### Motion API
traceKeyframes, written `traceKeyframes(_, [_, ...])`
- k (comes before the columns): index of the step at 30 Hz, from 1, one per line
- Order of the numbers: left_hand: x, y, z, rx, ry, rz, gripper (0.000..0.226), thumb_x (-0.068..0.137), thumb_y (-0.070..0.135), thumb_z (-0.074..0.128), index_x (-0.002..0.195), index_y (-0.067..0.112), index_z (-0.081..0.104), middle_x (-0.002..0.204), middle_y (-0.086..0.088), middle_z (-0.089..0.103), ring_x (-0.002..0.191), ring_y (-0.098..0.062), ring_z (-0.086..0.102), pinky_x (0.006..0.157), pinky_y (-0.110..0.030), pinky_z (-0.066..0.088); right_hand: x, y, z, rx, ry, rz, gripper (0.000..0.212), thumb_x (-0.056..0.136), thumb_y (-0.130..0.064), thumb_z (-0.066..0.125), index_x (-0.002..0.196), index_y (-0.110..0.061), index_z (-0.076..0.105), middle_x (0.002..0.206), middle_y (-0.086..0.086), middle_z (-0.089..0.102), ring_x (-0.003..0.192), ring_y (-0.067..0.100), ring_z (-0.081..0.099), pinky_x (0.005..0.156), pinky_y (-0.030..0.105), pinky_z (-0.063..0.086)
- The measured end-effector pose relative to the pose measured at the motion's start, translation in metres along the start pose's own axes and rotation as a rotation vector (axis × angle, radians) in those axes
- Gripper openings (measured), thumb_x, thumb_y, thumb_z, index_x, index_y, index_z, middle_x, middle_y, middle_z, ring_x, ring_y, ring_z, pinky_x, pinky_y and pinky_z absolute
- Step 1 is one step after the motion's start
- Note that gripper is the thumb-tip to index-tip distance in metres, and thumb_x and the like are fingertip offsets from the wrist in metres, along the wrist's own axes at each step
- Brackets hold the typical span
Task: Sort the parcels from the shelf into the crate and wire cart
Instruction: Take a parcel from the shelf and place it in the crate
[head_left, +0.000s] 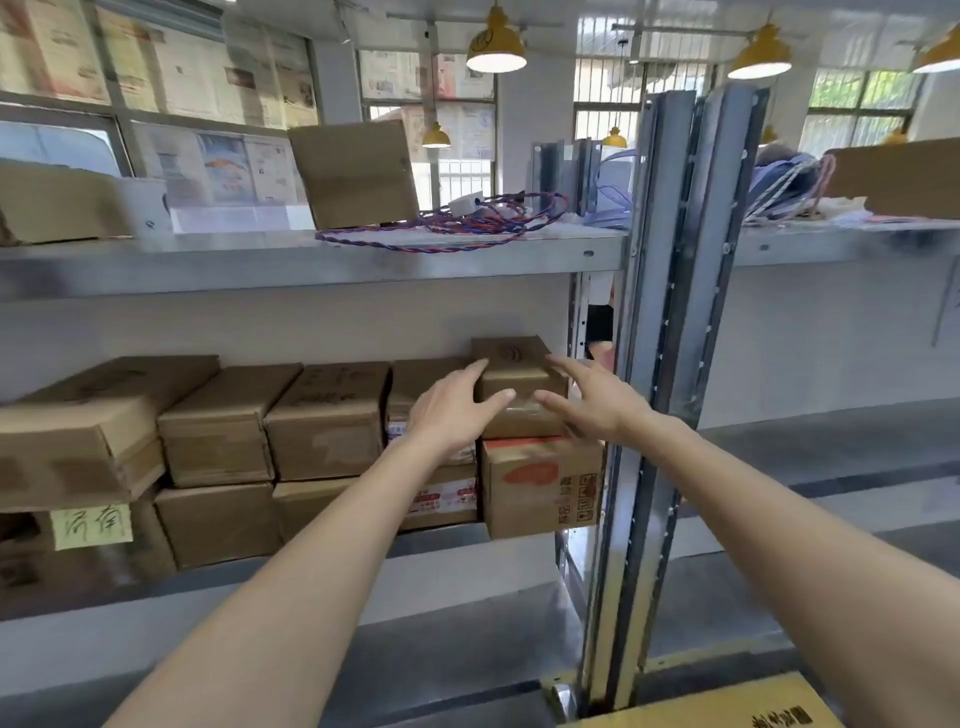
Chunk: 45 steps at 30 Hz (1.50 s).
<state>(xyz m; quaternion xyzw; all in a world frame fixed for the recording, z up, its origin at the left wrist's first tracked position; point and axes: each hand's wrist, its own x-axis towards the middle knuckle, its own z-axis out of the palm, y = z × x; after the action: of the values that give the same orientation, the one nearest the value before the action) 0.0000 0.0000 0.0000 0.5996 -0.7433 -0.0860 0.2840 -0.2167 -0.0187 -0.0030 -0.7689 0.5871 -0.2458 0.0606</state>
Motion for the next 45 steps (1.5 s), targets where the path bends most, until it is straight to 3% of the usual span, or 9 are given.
traceKeyframes(7, [0.025,-0.006,0.013,-0.037,-0.049,-0.080,0.072,0.095,0.072,0.042,0.157,0.038,0.030,0.158,0.002,0.044,0.143,-0.029,0.043,0.105,-0.040,0.043,0.019,0.011,0.010,0.131,-0.046,-0.009,0.070,0.101,-0.064,0.037,0.158,-0.024,0.033,0.158,0.008,0.044,0.143,0.027,0.044,0.117,0.047,0.037])
traceKeyframes(12, [0.035,-0.005,0.022,-0.113,-0.028,-0.095,0.073,0.096,0.070,0.044,0.158,0.033,0.032,0.159,0.000,0.043,0.144,-0.030,0.041,0.110,-0.041,0.039,0.020,0.009,0.016,0.203,-0.020,-0.016,0.061,0.105,-0.050,0.043,0.157,-0.019,0.034,0.156,0.009,0.047,0.142,0.026,0.045,0.115,0.041,0.038])
traceKeyframes(27, [-0.039,0.016,0.012,-0.529,0.199,-0.024,0.041,0.097,0.043,0.064,0.136,0.029,0.057,0.138,0.006,0.060,0.131,-0.017,0.051,0.096,-0.027,0.037,-0.067,-0.045,-0.003,0.353,0.277,0.008,0.039,0.104,-0.037,0.055,0.137,-0.017,0.056,0.137,-0.001,0.061,0.117,0.007,0.054,0.098,0.030,0.045])
traceKeyframes(30, [-0.072,0.017,0.004,-0.638,0.206,-0.015,0.056,0.093,0.030,0.073,0.143,0.026,0.050,0.136,0.006,0.059,0.126,-0.016,0.053,0.101,-0.032,0.044,-0.100,-0.062,-0.005,0.381,0.289,0.035,0.043,0.100,-0.035,0.062,0.139,-0.020,0.054,0.137,0.003,0.053,0.116,0.010,0.053,0.103,0.040,0.050])
traceKeyframes(34, [-0.116,0.013,-0.013,-0.748,0.136,-0.054,0.089,0.084,0.021,0.082,0.158,0.020,0.031,0.144,-0.002,0.050,0.128,-0.020,0.053,0.110,-0.045,0.047,-0.148,-0.088,-0.011,0.468,0.256,0.089,0.075,0.093,-0.030,0.072,0.156,-0.022,0.033,0.141,0.005,0.042,0.114,0.011,0.051,0.089,0.024,0.052])
traceKeyframes(36, [-0.140,0.011,-0.026,-0.757,0.109,-0.043,0.091,0.084,0.021,0.083,0.158,0.017,0.031,0.147,-0.003,0.043,0.130,-0.018,0.048,0.112,-0.041,0.044,-0.169,-0.104,-0.014,0.486,0.256,0.091,0.078,0.092,-0.032,0.074,0.157,-0.024,0.031,0.140,0.005,0.041,0.111,0.008,0.050,0.081,0.018,0.051])
traceKeyframes(39, [-0.175,0.011,-0.046,-0.766,0.106,0.004,0.080,0.087,0.020,0.079,0.155,0.017,0.037,0.142,-0.001,0.038,0.122,-0.009,0.042,0.103,-0.024,0.041,-0.198,-0.131,-0.017,0.462,0.305,0.082,0.074,0.093,-0.038,0.072,0.155,-0.028,0.033,0.137,0.003,0.043,0.115,0.009,0.049,0.095,0.033,0.053])
traceKeyframes(42, [-0.201,0.009,-0.063,-0.876,0.125,0.004,0.060,0.095,0.027,0.070,0.149,0.031,0.046,0.135,-0.002,0.037,0.120,-0.014,0.046,0.096,-0.025,0.042,-0.222,-0.155,-0.019,0.499,0.348,0.072,0.073,0.093,-0.031,0.073,0.155,-0.027,0.033,0.138,0.000,0.043,0.117,0.007,0.047,0.090,0.024,0.053])
traceKeyframes(45, [-0.222,0.007,-0.079,-1.081,0.116,0.006,0.040,0.103,0.035,0.056,0.142,0.039,0.051,0.136,-0.001,0.054,0.119,-0.015,0.057,0.082,-0.021,0.054,-0.237,-0.173,-0.019,0.550,0.349,0.029,0.072,0.093,-0.030,0.073,0.153,-0.028,0.034,0.142,0.000,0.042,0.121,0.007,0.047,0.094,0.028,0.055])
